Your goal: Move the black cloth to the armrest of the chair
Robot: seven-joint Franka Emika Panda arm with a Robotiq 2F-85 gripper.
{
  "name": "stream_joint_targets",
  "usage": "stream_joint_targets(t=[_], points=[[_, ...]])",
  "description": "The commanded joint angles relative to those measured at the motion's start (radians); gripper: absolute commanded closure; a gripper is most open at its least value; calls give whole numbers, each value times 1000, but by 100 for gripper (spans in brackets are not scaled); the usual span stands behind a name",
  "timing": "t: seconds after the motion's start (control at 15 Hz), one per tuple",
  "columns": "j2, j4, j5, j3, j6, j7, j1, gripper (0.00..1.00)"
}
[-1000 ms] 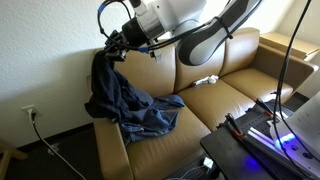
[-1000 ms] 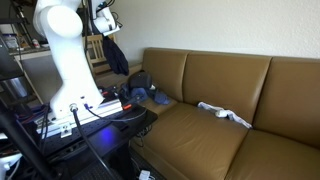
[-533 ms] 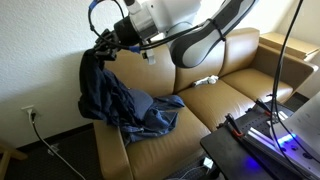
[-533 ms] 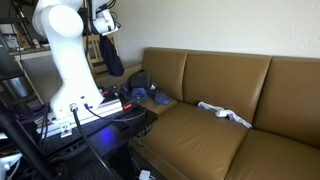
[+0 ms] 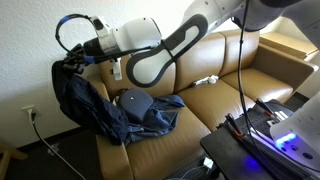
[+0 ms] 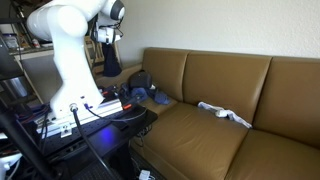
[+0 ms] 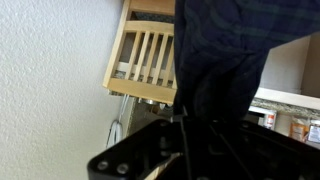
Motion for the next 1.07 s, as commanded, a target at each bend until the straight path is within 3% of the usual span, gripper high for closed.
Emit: stream_joint_targets(t=[0.0,0.27,0.4,0.47,0.53,0.73,1.0], points=[[222,232,6,-27,-1,-49,127,99],[417,373,-34,-44,-76,-64,168,99],[457,411,-34,-57,-93,-69,179,97],[413,350,-9,-90,-75,-42,171,89],[431,381,-3,-96,-88,-43,180,69],[426,434,-6,-104,-260,-55,172,49],[326,429,13,-107,-532,-8,143,21]])
